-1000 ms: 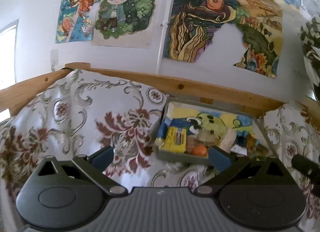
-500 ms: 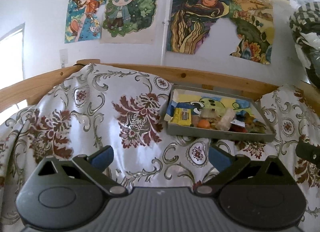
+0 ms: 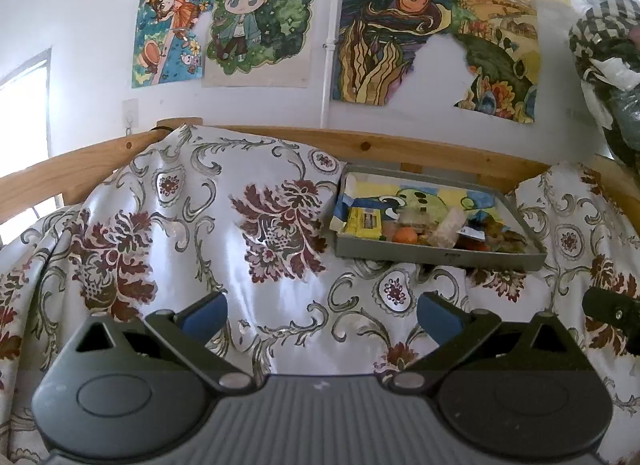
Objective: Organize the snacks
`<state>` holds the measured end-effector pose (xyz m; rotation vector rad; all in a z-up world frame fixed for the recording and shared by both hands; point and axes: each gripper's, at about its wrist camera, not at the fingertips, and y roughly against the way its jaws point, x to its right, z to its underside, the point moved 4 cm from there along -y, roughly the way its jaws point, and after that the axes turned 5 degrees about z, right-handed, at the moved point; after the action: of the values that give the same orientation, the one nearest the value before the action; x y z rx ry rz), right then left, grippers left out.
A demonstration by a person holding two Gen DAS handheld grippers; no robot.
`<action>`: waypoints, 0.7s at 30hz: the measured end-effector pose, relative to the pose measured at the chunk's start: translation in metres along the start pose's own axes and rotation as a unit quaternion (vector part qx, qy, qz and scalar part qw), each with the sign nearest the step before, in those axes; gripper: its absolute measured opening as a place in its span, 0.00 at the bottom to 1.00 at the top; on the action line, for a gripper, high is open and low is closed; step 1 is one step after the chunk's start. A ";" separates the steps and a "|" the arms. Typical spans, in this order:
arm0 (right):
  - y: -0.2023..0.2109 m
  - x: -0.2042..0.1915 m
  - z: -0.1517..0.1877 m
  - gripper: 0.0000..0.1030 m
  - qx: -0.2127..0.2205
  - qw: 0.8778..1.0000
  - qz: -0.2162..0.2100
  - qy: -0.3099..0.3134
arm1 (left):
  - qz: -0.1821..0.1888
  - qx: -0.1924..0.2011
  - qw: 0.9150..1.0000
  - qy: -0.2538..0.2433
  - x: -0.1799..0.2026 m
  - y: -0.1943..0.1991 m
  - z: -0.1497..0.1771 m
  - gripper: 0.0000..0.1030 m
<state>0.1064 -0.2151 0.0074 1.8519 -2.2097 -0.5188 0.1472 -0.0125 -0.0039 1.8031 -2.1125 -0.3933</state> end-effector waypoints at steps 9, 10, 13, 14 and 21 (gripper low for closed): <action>-0.004 0.001 0.002 0.99 -0.010 1.000 0.003 -0.006 | 0.001 -0.007 1.000 0.007 -0.001 -0.002 0.003 1.00; -0.004 0.001 0.003 0.99 -0.011 1.000 0.003 -0.006 | 0.001 -0.007 1.000 0.006 -0.001 -0.002 0.003 1.00; -0.004 0.000 0.004 0.99 -0.013 1.000 0.003 -0.005 | 0.000 -0.009 1.000 0.006 -0.001 -0.002 0.004 1.00; -0.005 0.000 0.003 0.99 -0.014 1.000 0.003 -0.005 | 0.000 -0.009 1.000 0.006 -0.001 -0.002 0.004 1.00; -0.005 0.000 0.004 0.99 -0.014 1.000 0.002 -0.005 | -0.001 -0.010 1.000 0.006 -0.001 -0.002 0.004 1.00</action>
<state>0.1091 -0.2152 0.0018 1.8331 -2.2003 -0.5570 0.1478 -0.0118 -0.0088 1.7922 -2.0917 -0.4001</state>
